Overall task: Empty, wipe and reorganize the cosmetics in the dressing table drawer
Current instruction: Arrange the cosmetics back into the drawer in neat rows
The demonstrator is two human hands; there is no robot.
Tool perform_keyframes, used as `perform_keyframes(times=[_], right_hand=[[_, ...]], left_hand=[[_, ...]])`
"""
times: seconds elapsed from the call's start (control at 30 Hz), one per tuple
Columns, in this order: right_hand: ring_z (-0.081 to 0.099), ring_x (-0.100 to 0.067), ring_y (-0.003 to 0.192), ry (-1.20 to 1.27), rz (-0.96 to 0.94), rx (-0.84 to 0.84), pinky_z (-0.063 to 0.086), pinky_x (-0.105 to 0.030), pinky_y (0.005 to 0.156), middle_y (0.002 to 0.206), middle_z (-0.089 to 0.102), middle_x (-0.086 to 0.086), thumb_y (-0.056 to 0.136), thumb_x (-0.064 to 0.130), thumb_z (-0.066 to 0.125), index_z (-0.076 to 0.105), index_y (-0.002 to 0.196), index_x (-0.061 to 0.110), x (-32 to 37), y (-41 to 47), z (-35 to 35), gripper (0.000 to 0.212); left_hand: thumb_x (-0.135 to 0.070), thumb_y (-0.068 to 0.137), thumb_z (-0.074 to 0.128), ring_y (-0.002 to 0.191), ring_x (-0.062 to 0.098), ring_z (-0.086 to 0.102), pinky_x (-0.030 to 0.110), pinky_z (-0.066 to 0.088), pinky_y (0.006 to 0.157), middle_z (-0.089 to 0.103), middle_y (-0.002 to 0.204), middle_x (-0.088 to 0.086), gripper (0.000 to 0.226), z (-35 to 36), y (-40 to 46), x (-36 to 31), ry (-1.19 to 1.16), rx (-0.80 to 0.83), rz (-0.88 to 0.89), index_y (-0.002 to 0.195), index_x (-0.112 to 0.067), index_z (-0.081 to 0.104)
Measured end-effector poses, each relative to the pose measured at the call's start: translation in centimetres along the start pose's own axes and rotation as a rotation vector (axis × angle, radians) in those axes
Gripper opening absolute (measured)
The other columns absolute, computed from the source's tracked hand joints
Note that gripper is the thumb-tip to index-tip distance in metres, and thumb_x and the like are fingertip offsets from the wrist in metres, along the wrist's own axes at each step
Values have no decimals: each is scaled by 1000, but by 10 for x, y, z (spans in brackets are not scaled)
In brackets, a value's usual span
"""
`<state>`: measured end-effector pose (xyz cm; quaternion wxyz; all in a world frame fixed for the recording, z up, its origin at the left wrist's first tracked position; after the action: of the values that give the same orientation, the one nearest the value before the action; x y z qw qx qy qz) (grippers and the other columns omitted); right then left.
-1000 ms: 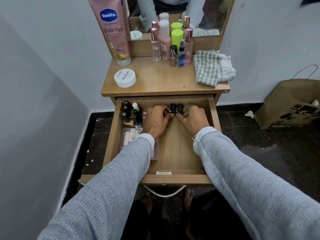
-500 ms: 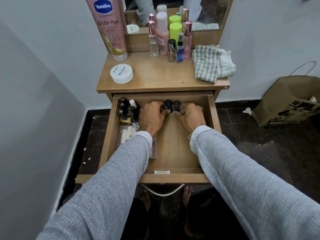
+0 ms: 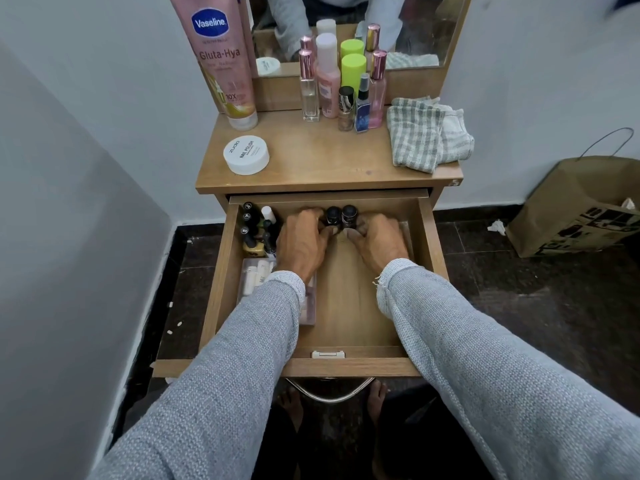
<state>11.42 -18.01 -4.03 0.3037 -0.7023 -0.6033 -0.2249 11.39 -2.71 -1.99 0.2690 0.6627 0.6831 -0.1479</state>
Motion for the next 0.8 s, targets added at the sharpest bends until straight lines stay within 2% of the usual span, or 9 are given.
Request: perform_keyframes(times=[0.17, 0.37, 0.43, 0.57, 0.8], right_hand=[[47, -19, 60, -4, -21, -13, 34, -22, 64, 66, 57, -2, 89, 26, 65, 44, 56, 21, 3, -3, -4, 39], [40, -18, 58, -10, -32, -9, 33, -23, 63, 61, 48, 2, 87, 25, 68, 39, 55, 20, 3, -2, -4, 44], [40, -17, 57, -3, -23, 5, 33, -23, 63, 63, 50, 0, 87, 26, 68, 41, 55, 19, 2, -2, -3, 43], [48, -20, 64, 5, -21, 23, 36, -24, 66, 71, 59, -6, 87, 27, 69, 60, 69, 14, 3, -3, -1, 24], [55, -26, 73, -9, -12, 13, 37, -26, 67, 82, 64, -11, 87, 28, 68, 64, 80, 5, 3, -4, -2, 24]], left_hand=[[-34, 84, 72, 81, 28, 69, 37, 57, 69, 74, 87, 7, 23, 2, 0, 1, -17, 0, -6, 102, -19, 70], [-33, 82, 74, 83, 26, 68, 38, 57, 71, 74, 91, 5, 27, 2, -1, 1, -26, 9, -7, 106, -20, 71], [-31, 81, 74, 83, 25, 68, 37, 57, 70, 74, 90, 4, 26, 2, -2, 1, -31, 10, -4, 105, -20, 71], [-30, 80, 75, 82, 25, 68, 36, 56, 69, 74, 89, 4, 25, 1, -3, 1, -31, 19, 8, 102, -19, 71], [-29, 82, 74, 83, 27, 68, 35, 55, 70, 74, 89, 6, 22, 0, -4, -3, -22, 20, 18, 101, -18, 71]])
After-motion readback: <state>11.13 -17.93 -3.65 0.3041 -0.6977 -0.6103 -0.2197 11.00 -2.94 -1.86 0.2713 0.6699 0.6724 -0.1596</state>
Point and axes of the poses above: each hand's wrist, its own y-axis towards the middle knuckle, its own z-axis out of the palm, x = y × z, the point moved 6 cm from there along y, towards the middle knuckle
